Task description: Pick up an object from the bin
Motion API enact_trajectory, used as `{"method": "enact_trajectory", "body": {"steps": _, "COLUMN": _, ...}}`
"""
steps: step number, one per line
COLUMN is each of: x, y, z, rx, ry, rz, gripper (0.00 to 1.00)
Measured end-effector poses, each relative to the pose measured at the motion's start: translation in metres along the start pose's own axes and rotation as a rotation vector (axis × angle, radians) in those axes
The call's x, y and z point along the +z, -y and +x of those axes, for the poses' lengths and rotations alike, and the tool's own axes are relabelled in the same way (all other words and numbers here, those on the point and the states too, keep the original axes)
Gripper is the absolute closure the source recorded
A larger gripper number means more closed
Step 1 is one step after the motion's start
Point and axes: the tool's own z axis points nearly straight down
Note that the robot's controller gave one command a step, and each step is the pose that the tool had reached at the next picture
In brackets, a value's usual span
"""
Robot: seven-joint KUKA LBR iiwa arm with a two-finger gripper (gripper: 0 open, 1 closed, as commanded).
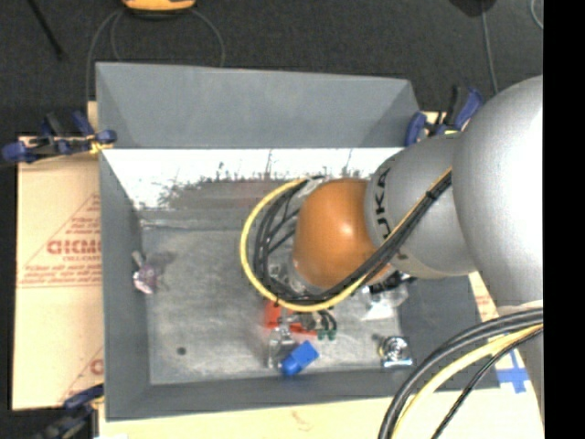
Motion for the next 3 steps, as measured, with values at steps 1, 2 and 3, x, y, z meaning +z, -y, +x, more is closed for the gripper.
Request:
{"method": "enact_trajectory", "body": {"steps": 1, "x": -0.011, "y": 0.041, "z": -0.001, "rx": 0.119, "ry": -0.006, "rz": 0.001, "gripper": 0.00}}
{"method": "enact_trajectory", "body": {"steps": 2, "x": -0.011, "y": 0.040, "z": -0.001, "rx": 0.120, "ry": -0.006, "rz": 0.000, "gripper": 1.00}}
{"method": "enact_trajectory", "body": {"steps": 3, "x": -0.159, "y": 0.045, "z": 0.006, "rx": 0.078, "ry": 0.000, "rz": 0.004, "gripper": 1.00}}
